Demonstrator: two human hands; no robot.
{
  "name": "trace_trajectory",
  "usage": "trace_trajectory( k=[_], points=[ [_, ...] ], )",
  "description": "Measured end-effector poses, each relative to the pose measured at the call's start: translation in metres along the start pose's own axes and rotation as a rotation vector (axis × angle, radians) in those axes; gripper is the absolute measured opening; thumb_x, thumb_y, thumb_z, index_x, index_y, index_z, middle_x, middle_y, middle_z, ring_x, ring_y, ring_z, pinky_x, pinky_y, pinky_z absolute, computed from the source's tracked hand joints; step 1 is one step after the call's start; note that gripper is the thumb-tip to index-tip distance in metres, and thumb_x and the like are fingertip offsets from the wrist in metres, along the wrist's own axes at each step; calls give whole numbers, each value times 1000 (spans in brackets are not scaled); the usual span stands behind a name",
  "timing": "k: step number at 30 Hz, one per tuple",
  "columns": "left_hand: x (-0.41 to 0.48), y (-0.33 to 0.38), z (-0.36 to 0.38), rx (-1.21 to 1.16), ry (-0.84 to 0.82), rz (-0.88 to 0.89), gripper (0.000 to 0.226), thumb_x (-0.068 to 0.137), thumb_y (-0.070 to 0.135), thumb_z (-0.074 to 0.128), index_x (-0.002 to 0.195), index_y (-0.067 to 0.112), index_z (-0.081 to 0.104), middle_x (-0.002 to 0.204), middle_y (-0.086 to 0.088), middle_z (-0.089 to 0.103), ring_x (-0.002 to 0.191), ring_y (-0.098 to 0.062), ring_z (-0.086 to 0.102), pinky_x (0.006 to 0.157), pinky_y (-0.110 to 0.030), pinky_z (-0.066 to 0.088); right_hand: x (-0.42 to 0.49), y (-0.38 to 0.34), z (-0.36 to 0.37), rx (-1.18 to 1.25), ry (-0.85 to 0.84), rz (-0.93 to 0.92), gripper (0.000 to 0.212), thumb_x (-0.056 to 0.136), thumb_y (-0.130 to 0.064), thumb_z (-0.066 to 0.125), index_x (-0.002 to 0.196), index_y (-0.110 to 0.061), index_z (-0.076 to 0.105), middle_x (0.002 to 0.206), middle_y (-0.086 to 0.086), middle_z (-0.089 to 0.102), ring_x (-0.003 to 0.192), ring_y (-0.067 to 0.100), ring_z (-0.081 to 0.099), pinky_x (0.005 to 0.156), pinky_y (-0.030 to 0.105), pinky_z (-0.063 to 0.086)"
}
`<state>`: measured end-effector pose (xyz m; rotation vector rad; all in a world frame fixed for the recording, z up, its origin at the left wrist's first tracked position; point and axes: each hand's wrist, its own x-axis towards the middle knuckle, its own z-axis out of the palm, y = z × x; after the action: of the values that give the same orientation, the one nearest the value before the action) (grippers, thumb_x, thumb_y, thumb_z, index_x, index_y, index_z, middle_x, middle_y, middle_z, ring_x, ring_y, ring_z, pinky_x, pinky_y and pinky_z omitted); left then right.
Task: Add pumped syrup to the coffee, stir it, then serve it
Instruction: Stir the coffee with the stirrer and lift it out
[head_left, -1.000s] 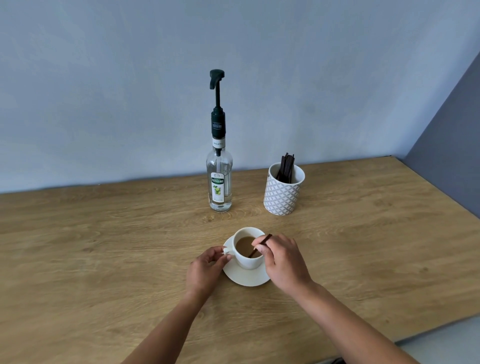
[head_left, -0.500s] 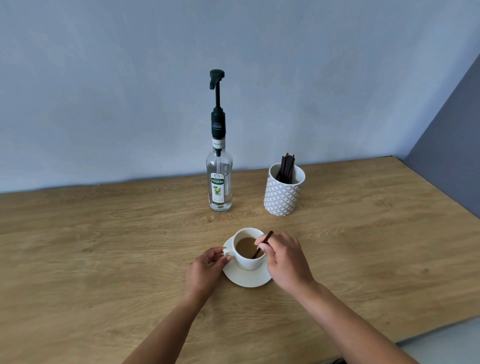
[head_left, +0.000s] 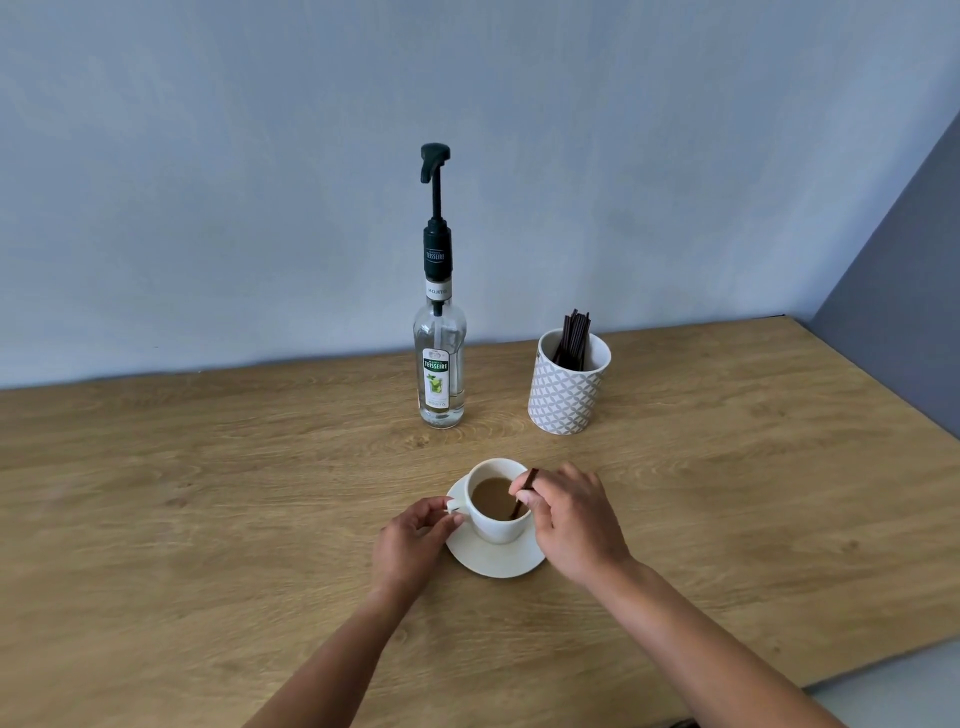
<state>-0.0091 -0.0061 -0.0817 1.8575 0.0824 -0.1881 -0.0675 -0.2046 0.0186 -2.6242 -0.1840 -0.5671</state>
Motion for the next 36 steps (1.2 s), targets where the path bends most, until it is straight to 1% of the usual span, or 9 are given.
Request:
trace_trajectory(
  k=[6,11,14,18,21,24,28,31,36],
  points=[
    [0,1,-1,9,-15,13,17,77,44,80,94,43,76,89,22,78,85,6,70,80,-26,54,4,-4,10,71,-56,35,17,91,-18,61,100,-29,71,87,-10,68,87,10,56,82,24,33],
    [-1,1,-1,1,-19,20,15,77,44,80,91,46,75,88,24,78,83,8,70,77,-24,52,7,-4,4,-13,-33,51,19,84,-9,69,93,-26,72,82,-14,72,80,15,59,76,34,42],
    [0,0,-1,1,-22,19,16,76,45,80,91,49,74,88,23,78,84,7,70,79,-25,53,8,-1,-1,-67,-40,44,18,83,-8,68,91,-24,69,81,-13,72,80,18,60,74,37,43],
    [1,-2,-1,14,-22,45,18,76,46,79,90,54,72,87,24,77,83,9,69,80,-27,55,5,-3,-2,-1,-54,23,13,88,-13,62,91,-24,67,79,-13,69,79,15,58,74,32,36],
    [2,-3,-1,30,-19,50,18,75,48,79,90,55,71,87,25,77,81,10,69,79,-28,55,5,-5,4,63,-70,25,13,91,-18,59,96,-25,69,85,-12,69,84,11,57,80,28,34],
    [1,-2,-1,35,-17,54,19,73,52,78,90,56,71,86,26,76,81,11,68,74,-25,51,6,-5,8,67,-78,45,16,92,-22,60,100,-28,72,90,-13,71,89,9,57,83,24,32],
    [1,0,-1,44,-14,50,20,72,54,77,90,57,71,85,28,76,80,13,68,71,-22,48,6,-2,6,-31,-40,17,16,84,-11,69,93,-24,74,85,-14,73,82,15,62,75,35,42],
    [-1,3,-1,59,-7,54,19,74,51,77,90,58,70,84,30,75,79,15,66,68,-21,46,5,1,4,-82,-21,-5,15,82,-9,68,90,-21,70,83,-13,72,81,18,62,71,38,44],
    [-3,5,-2,63,-3,49,18,77,46,78,87,59,70,84,30,75,79,14,66,68,-21,47,1,-1,6,20,-32,-18,13,89,-21,56,93,-24,68,83,-14,70,83,12,58,76,31,37]
  ],
)
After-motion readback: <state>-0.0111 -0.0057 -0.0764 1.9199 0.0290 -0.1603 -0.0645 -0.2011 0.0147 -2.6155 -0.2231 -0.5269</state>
